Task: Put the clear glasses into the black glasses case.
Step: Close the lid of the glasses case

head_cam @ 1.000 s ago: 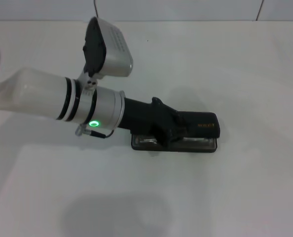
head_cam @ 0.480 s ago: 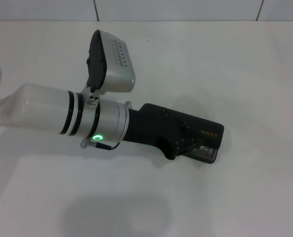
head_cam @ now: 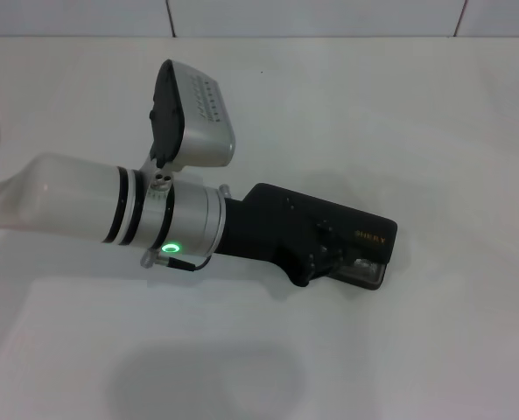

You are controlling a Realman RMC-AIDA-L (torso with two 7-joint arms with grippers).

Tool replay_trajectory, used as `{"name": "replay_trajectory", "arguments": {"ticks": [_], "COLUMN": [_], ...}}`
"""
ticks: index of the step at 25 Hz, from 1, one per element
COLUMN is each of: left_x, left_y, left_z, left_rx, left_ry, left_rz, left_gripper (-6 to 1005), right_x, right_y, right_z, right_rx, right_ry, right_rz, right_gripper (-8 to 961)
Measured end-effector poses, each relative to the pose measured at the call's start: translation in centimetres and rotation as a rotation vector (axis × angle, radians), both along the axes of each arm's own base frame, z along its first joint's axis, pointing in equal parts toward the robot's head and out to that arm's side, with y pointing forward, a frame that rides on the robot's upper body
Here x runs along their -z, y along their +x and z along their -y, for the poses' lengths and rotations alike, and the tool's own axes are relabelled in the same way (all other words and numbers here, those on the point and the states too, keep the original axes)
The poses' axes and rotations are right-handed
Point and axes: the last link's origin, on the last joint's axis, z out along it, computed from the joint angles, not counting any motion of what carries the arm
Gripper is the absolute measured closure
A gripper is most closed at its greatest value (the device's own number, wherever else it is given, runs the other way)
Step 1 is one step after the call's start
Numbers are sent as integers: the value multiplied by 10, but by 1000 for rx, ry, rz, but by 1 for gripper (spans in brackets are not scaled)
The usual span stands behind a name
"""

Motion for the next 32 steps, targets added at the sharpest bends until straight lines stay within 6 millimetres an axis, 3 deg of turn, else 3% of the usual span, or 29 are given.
{"name": "replay_trajectory", "arguments": {"ticks": [9, 22, 32], "left_x": [-15, 2, 7], "left_y": [21, 13, -1], "left_z": [8, -13, -15], "left_rx": [31, -33, -79], "left_ry": [-7, 47, 50], "left_rz": [111, 40, 2], "left_gripper": [808, 806, 803], "right_x": [0, 2, 2], "right_y": [2, 0, -1], "right_z": [6, 4, 1], "right_rx": [-2, -5, -5], "right_ry": [-1, -2, 2], "right_rz": [-3, -7, -5], "right_gripper": [922, 921, 920]}}
